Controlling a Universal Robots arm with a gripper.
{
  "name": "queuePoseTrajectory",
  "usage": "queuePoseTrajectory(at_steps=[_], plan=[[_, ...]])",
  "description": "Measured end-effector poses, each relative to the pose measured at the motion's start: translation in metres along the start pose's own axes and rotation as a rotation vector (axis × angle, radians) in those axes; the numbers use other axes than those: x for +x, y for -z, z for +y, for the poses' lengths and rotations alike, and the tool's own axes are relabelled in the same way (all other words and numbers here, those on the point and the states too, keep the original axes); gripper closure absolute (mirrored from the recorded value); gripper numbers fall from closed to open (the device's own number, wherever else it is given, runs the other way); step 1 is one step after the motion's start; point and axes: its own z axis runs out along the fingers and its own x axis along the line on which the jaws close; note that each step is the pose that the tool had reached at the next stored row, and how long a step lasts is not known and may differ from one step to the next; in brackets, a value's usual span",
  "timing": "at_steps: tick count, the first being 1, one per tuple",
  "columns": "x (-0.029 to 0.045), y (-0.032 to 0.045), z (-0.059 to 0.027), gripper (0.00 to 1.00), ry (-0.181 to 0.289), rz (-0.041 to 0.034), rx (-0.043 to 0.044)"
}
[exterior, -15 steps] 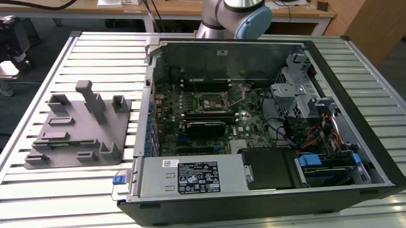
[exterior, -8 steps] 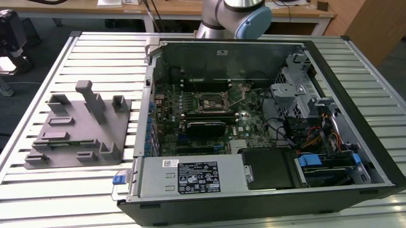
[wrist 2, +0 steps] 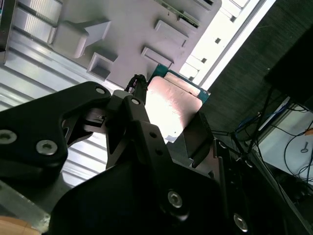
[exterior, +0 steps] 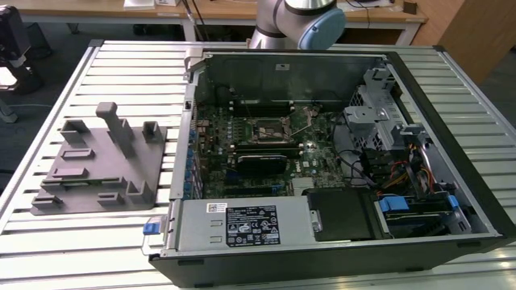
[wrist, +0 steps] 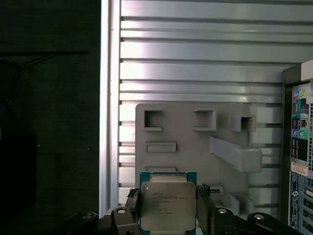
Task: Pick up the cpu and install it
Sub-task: 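Pick up the cpu and move it towards the insertion slot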
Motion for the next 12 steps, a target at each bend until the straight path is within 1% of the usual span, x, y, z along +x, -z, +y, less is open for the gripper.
queuePoseTrajectory(at_steps=[12], plan=[[-0.0003, 0.0131, 0.0014, 0.46, 0.000, 0.0001, 0.0000]])
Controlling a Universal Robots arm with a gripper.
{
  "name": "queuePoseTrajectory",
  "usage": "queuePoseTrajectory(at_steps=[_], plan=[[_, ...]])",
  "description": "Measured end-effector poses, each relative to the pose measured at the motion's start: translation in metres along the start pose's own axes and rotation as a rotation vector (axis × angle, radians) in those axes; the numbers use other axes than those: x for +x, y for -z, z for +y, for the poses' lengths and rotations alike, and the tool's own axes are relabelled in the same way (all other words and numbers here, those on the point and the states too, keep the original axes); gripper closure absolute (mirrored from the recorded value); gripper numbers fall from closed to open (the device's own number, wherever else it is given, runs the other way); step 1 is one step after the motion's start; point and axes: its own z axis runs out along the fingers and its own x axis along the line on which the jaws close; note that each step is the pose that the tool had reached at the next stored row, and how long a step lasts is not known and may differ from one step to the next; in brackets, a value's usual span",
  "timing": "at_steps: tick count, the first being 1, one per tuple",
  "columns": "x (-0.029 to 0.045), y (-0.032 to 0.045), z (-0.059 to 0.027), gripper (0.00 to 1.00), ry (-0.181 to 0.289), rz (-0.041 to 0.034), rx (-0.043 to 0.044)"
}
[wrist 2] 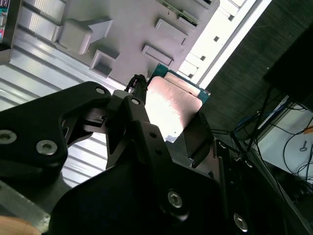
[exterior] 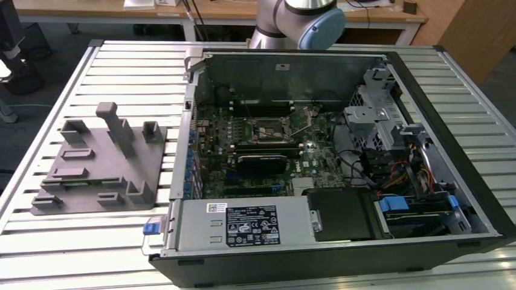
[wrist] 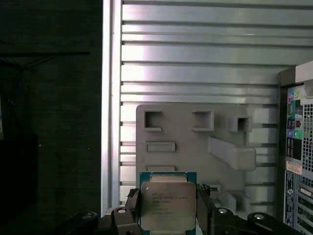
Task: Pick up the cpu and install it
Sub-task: 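Pick up the cpu and move it towards the insertion slot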
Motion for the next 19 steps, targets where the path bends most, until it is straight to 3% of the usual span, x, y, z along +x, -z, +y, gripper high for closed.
queuePoseTrajectory(at_steps=[19], plan=[[-0.0003, 0.0126, 0.0002, 0.46, 0.000, 0.0000, 0.0000]])
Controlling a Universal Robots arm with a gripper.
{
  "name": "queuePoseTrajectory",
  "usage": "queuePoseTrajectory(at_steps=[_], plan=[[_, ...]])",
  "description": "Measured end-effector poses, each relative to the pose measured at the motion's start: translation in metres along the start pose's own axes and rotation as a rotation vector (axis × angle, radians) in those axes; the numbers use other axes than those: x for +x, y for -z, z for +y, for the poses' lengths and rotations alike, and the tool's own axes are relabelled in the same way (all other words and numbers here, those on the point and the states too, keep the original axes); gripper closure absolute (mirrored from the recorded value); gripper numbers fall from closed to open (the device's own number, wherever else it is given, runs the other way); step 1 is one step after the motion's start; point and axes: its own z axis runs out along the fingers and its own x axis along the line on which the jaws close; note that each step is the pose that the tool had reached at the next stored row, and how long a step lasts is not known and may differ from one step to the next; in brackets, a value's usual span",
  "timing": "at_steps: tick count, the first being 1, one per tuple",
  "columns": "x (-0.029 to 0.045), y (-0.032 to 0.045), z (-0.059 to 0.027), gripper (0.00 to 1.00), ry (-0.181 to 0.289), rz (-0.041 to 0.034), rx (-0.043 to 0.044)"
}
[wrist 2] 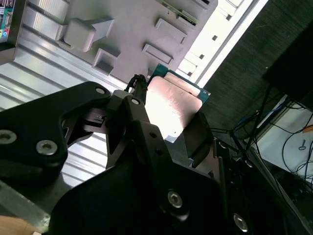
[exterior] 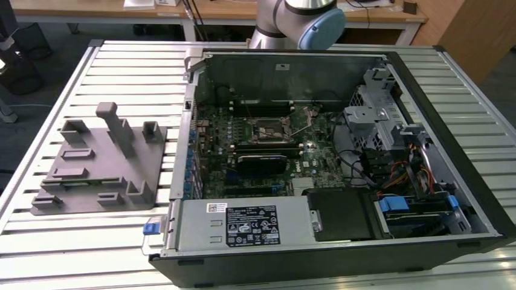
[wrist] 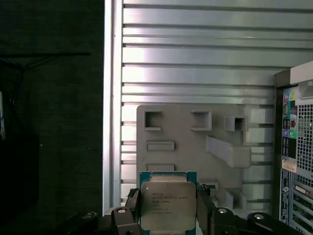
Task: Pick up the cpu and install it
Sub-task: 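Pick up the cpu and move it towards the insertion slot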
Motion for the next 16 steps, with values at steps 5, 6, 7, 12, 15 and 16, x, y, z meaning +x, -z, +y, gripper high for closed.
queuePoseTrajectory(at_steps=[5, 6, 7, 12, 15, 16], plan=[[-0.0001, 0.0055, 0.0000, 0.46, 0.000, -0.0001, 0.0000], [-0.0001, 0.0066, 0.0000, 0.46, 0.000, -0.0001, 0.0000], [-0.0001, 0.0076, 0.0000, 0.46, 0.000, -0.0002, -0.0001], [-0.0003, 0.0130, 0.0002, 0.46, 0.000, -0.0001, 0.0000], [-0.0004, 0.0176, 0.0004, 0.46, 0.000, -0.0001, -0.0001], [-0.0004, 0.0191, 0.0003, 0.46, 0.000, -0.0002, -0.0001]])
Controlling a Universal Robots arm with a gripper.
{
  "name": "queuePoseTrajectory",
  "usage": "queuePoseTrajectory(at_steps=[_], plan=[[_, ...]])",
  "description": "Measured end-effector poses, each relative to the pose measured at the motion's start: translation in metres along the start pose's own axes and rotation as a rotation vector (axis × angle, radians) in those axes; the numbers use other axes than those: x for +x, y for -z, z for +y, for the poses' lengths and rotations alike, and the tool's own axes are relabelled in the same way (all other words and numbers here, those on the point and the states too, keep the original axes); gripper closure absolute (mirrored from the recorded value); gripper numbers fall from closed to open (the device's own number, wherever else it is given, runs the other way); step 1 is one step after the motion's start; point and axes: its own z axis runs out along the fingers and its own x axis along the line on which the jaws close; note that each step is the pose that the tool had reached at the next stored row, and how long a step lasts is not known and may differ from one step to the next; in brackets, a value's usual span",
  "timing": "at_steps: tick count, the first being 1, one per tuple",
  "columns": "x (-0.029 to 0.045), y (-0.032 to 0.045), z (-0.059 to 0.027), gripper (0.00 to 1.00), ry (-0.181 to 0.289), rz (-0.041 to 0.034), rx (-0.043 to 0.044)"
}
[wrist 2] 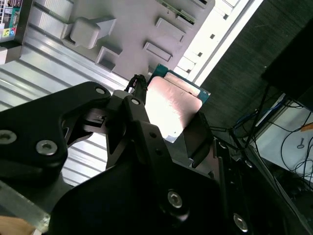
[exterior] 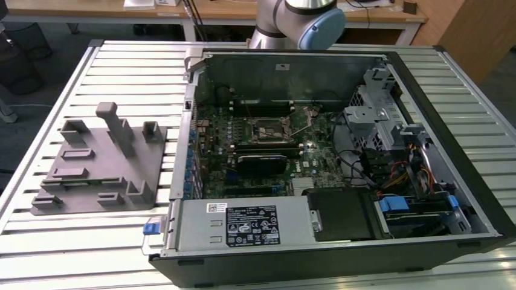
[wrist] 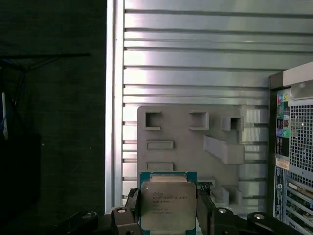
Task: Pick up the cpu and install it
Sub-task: 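Pick up the cpu and move it towards the insertion slot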
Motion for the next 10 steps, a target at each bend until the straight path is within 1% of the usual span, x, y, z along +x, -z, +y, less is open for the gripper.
queuePoseTrajectory(at_steps=[10], plan=[[-0.0003, 0.0157, 0.0000, 0.46, 0.000, 0.0000, 0.0000]])
